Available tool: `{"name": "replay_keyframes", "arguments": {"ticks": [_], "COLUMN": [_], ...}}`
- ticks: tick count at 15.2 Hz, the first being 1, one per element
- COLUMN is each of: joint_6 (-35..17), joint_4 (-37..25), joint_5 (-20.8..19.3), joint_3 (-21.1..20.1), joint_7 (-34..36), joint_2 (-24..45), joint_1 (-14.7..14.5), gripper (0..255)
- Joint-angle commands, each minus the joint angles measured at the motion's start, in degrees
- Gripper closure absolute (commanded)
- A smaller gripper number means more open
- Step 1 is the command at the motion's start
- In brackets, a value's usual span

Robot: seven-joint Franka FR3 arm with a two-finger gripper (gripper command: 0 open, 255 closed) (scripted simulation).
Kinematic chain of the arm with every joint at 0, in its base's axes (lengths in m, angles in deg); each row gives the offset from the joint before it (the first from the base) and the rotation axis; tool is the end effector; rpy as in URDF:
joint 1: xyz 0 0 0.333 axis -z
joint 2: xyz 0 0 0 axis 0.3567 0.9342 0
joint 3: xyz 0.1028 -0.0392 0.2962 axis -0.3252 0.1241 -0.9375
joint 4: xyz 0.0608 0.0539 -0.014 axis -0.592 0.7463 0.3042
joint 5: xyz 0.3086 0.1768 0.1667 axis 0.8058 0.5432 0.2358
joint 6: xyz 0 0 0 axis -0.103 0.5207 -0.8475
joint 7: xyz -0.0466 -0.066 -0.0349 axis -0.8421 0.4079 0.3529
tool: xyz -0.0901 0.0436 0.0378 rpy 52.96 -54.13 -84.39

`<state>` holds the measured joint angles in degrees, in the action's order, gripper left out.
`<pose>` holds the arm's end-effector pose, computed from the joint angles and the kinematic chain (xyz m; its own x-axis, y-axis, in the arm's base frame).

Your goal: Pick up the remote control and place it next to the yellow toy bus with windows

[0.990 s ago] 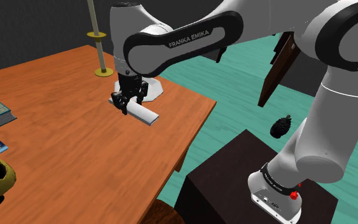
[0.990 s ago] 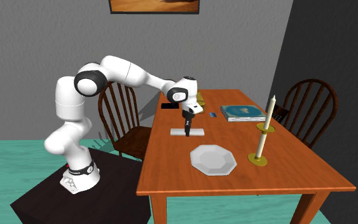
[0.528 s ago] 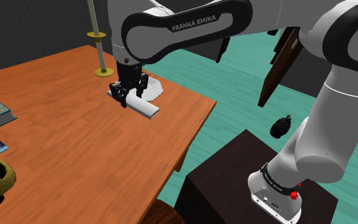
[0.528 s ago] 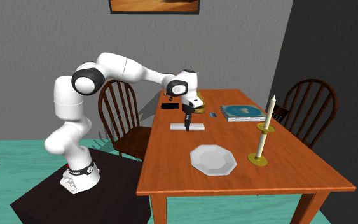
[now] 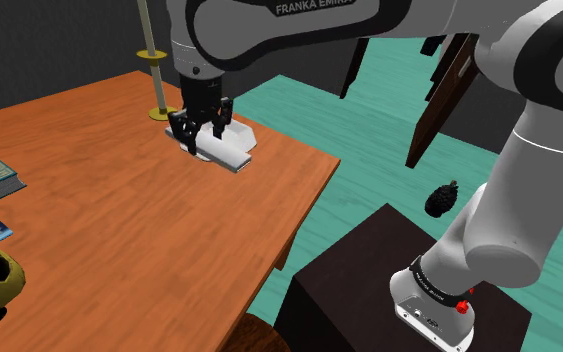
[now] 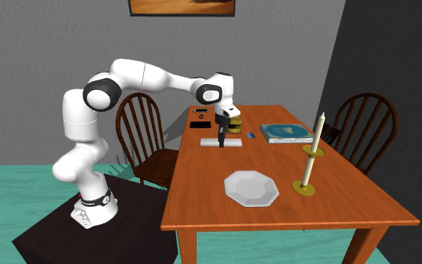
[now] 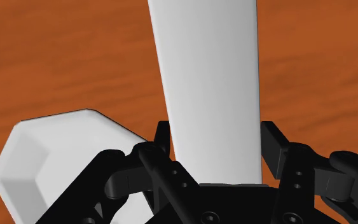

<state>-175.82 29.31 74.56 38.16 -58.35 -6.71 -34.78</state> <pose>0.5203 0.3550 0.4800 0.9828 0.1846 -0.0010 0.1846 -0.9826 -0.0202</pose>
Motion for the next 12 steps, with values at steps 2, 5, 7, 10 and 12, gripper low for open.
{"name": "replay_keyframes", "arguments": {"ticks": [2,5,7,10,12], "joint_6": [2.3,4.5,5.1,6.0,6.8], "joint_4": [-2.0,-4.1,-5.3,-8.4,-11.0], "joint_5": [0.2,0.2,-0.1,-1.4,-2.4], "joint_3": [-0.1,-0.1,-0.6,-1.8,-2.4], "joint_7": [-0.1,-0.2,1.2,5.3,8.0], "joint_2": [-0.4,-0.5,0.2,2.7,4.6], "joint_1": [0.0,-0.1,-1.0,-4.0,-6.2], "gripper": [255,255,255,255,255]}}
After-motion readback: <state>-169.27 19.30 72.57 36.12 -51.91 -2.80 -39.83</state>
